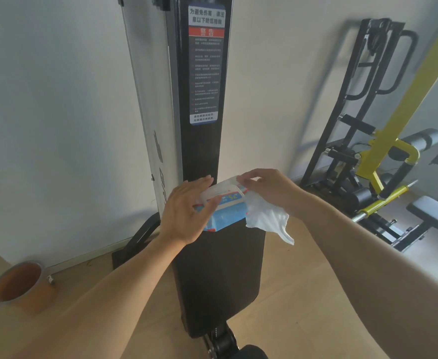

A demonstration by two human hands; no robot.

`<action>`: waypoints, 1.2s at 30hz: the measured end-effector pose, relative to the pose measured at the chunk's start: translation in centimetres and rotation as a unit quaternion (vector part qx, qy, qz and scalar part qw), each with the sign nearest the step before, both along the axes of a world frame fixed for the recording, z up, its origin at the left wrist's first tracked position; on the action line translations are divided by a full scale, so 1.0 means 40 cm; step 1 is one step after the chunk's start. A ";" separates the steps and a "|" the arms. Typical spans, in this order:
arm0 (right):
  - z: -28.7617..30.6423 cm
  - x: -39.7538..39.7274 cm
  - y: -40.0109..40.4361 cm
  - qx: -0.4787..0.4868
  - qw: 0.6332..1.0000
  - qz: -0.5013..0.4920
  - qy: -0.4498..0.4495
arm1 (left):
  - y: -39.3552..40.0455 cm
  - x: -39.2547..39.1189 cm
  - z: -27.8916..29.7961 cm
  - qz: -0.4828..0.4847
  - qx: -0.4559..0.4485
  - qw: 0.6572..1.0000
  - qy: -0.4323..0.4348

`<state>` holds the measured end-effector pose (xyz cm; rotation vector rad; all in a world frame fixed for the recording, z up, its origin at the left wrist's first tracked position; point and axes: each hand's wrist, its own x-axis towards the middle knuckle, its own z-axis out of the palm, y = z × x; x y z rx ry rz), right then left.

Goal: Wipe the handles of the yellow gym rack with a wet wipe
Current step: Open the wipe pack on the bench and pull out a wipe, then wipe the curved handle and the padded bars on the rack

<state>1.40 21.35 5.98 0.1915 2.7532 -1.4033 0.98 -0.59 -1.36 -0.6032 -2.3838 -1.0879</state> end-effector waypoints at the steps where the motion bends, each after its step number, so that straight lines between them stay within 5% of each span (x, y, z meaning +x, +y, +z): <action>1: 0.012 0.013 0.007 -0.028 0.999 -0.015 0.003 | -0.003 0.000 -0.003 -0.002 0.023 1.000 -0.007; 11: 0.022 0.093 0.039 -0.189 0.973 -0.120 -0.062 | -0.007 -0.017 -0.031 -0.027 -0.053 0.998 0.029; 17: 0.012 0.151 0.080 -0.335 0.933 -0.111 -0.076 | 0.043 0.066 0.024 -0.074 0.067 0.971 0.219; 19: 0.011 0.175 0.097 -0.393 0.912 -0.083 -0.088 | 0.119 0.145 0.049 -0.110 0.149 0.974 0.133; 22: -0.001 0.219 0.139 -0.451 0.884 -0.063 -0.108 | 0.237 0.243 0.076 -0.103 0.265 0.951 -0.125; 25: -0.036 0.280 0.218 -0.488 0.866 -0.038 -0.104 | 0.357 0.275 0.050 -0.172 0.319 0.849 -0.384; 27: -0.071 0.327 0.288 -0.507 0.856 -0.032 -0.091 | 0.429 0.310 0.021 -0.223 0.362 0.772 -0.473; 29: -0.108 0.379 0.378 -0.508 0.857 -0.035 -0.078 | 0.497 0.368 -0.002 -0.228 0.386 0.749 -0.488; 36: -0.195 0.566 0.695 -0.322 0.939 -0.047 -0.112 | 0.773 0.524 -0.053 -0.096 0.351 0.819 -0.444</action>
